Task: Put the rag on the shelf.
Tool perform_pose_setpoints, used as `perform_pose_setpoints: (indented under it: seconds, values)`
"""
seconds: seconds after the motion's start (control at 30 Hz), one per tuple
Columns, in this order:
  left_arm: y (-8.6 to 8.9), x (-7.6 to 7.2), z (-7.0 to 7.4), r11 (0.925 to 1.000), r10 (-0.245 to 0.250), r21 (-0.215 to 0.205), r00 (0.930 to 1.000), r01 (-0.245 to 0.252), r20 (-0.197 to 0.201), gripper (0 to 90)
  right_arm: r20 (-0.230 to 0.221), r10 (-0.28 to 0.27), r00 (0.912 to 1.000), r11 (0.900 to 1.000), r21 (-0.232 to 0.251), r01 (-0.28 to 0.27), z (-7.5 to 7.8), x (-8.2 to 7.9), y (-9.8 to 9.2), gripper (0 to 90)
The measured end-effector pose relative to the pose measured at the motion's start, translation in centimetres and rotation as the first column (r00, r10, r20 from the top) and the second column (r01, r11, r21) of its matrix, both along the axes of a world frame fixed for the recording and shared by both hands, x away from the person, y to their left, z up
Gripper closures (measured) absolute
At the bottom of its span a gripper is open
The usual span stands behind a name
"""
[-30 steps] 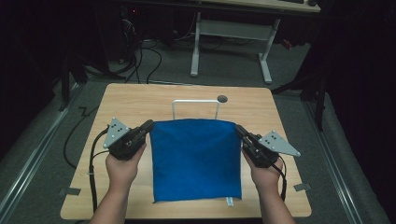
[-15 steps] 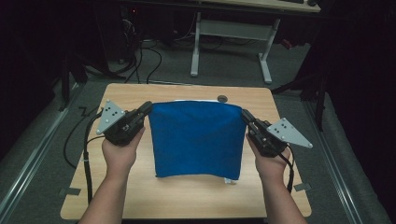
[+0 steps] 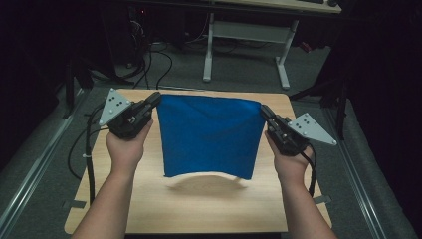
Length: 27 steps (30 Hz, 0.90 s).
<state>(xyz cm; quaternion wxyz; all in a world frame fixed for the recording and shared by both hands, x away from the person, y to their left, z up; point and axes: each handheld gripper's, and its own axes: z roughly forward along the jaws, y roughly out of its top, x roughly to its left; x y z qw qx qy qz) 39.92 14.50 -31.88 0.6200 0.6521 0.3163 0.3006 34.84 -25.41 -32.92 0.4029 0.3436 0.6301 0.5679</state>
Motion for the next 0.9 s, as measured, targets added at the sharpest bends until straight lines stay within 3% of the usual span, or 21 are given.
perform_pose_setpoints:
  seconds: [0.1, 0.43, 0.67, 0.9]
  values:
    - [-0.2, 1.1, -0.2, 0.9995, 0.008, 0.032, 1.0, -0.007, -0.001, 88.5, -0.012, -0.01, 0.9999, 1.0, 0.001, 0.01, 0.0, 0.9, -0.1, 88.9]
    - [-0.4, 4.5, 0.1, 0.9966, 0.051, 0.065, 0.9984, -0.05, -0.022, 88.6, -0.033, -0.039, 0.9987, 0.999, 0.0, 0.039, 0.6, 3.9, 0.2, 89.0]
    - [-0.9, 6.6, 0.8, 0.9899, 0.089, 0.113, 0.9955, -0.085, -0.03, 88.6, -0.045, -0.058, 0.9973, 0.998, 0.003, 0.058, 0.7, 6.2, 0.4, 89.1]
    - [-1.3, 9.3, 0.8, 0.9842, 0.132, 0.122, 0.9909, -0.128, -0.027, 88.6, -0.079, -0.075, 0.9941, 0.997, -0.005, 0.074, 0.7, 9.2, 0.7, 89.1]
